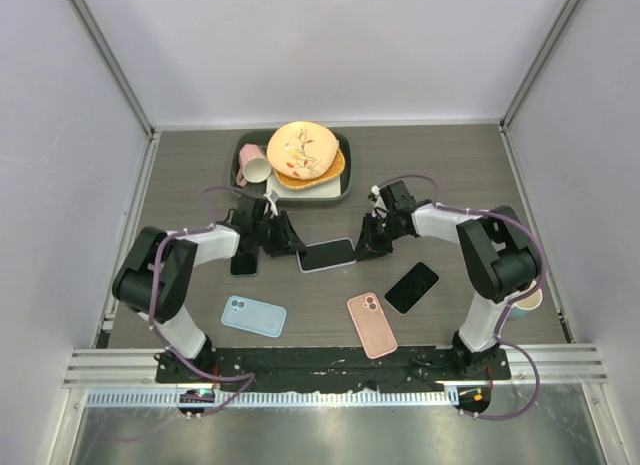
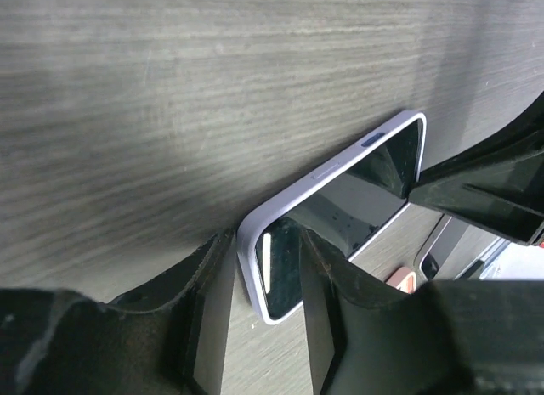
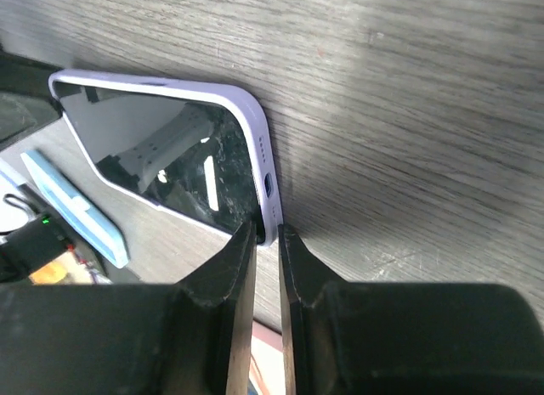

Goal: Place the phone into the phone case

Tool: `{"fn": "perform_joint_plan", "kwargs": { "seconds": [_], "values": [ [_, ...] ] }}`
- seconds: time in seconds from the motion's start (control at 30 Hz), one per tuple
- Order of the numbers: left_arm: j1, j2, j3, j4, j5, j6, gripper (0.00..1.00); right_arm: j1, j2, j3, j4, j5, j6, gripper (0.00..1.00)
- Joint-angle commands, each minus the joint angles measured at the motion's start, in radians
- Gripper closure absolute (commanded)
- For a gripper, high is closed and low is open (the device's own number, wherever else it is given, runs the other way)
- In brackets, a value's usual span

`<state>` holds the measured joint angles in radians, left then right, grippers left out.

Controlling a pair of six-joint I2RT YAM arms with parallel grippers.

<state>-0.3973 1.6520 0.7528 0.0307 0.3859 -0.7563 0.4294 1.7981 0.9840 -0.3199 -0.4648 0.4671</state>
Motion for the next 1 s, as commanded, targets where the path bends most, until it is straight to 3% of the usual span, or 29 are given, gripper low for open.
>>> {"fn": "perform_joint_plan", "kwargs": {
  "seconds": [0.0,0.17,0.47,0.7,0.87,0.97],
  "values": [
    [-0.018,0.083,0.034,0.009,0.039,-0.008,0.62,-0.032,0.052,-0.059,0.224,-0.037,0.073,0.84],
    [-0.069,0.144,0.112,0.049,0.047,-0.054,0.65,-0.130,-0.015,-0.096,0.352,-0.110,0.162,0.84],
    [-0.175,0.324,0.367,0.071,0.071,-0.104,0.68,-0.320,-0.144,-0.140,0.328,-0.060,0.168,0.81],
    [-0.230,0.405,0.523,0.022,0.074,-0.103,0.68,-0.380,-0.223,-0.162,0.285,0.014,0.127,0.78],
    [-0.230,0.388,0.539,-0.087,-0.030,-0.042,0.62,-0.382,-0.226,-0.145,0.210,0.063,0.074,0.71],
    [-0.230,0.367,0.553,-0.176,-0.103,0.017,0.58,-0.380,-0.229,-0.153,0.182,0.104,0.051,0.59]
  ]
}}
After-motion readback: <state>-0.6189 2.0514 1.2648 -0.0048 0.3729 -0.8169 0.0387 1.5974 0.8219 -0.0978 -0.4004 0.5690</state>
